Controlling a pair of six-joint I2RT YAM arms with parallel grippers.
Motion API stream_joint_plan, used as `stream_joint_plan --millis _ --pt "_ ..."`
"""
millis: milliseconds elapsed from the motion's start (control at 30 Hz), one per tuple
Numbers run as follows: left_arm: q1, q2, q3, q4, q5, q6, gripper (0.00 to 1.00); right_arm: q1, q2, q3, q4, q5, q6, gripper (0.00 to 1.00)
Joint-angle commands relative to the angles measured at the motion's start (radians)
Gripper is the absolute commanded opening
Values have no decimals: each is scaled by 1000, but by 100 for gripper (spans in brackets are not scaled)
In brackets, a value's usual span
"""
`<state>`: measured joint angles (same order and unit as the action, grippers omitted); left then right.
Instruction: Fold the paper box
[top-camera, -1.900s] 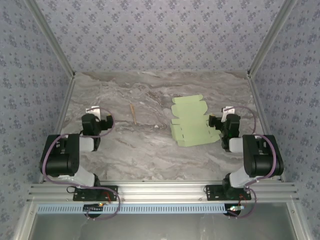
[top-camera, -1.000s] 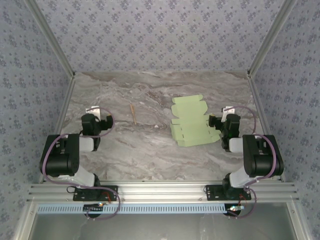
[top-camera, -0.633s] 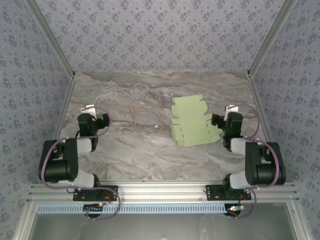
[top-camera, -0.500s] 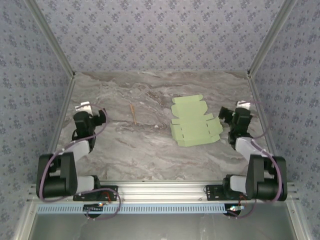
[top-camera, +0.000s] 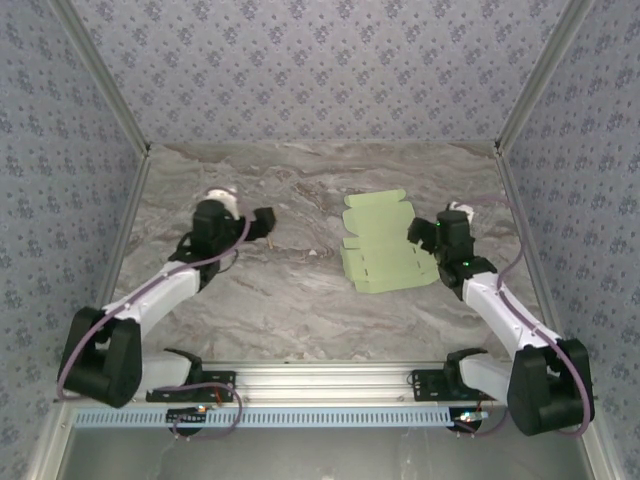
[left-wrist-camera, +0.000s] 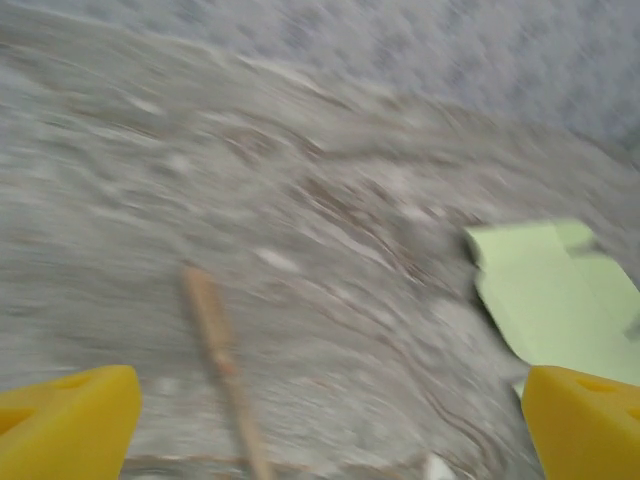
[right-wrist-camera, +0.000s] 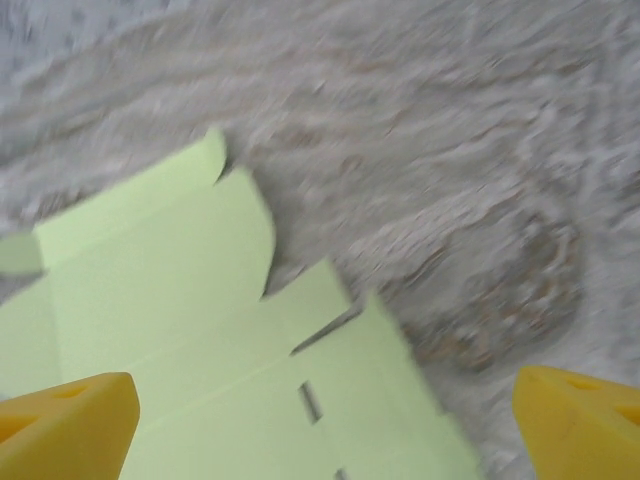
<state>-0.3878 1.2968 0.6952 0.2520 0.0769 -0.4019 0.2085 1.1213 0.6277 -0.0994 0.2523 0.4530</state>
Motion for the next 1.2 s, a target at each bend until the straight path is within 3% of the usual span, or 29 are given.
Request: stream_joint_plan --millis 0,133,267,567,733,933,1167 --pt "-75 46 69 -40 15 15 97 -25 -8 7 -154 -5 42 98" --pt "-133 77 94 -26 14 39 97 -122 3 -17 -206 -117 16 93" --pt "-149 100 116 -23 10 43 96 -240 77 -14 -190 -312 -57 78" --pt "-150 129 148 -51 -6 31 97 -237 234 71 -174 -328 -117 64" --pt "-151 130 151 -59 -2 28 96 -252 309 125 -184 -348 -137 49" --pt "-151 120 150 -63 -6 31 96 -265 350 155 -193 -368 -157 41" --pt "-151 97 148 -84 -25 29 97 -267 385 188 -199 -409 -201 24"
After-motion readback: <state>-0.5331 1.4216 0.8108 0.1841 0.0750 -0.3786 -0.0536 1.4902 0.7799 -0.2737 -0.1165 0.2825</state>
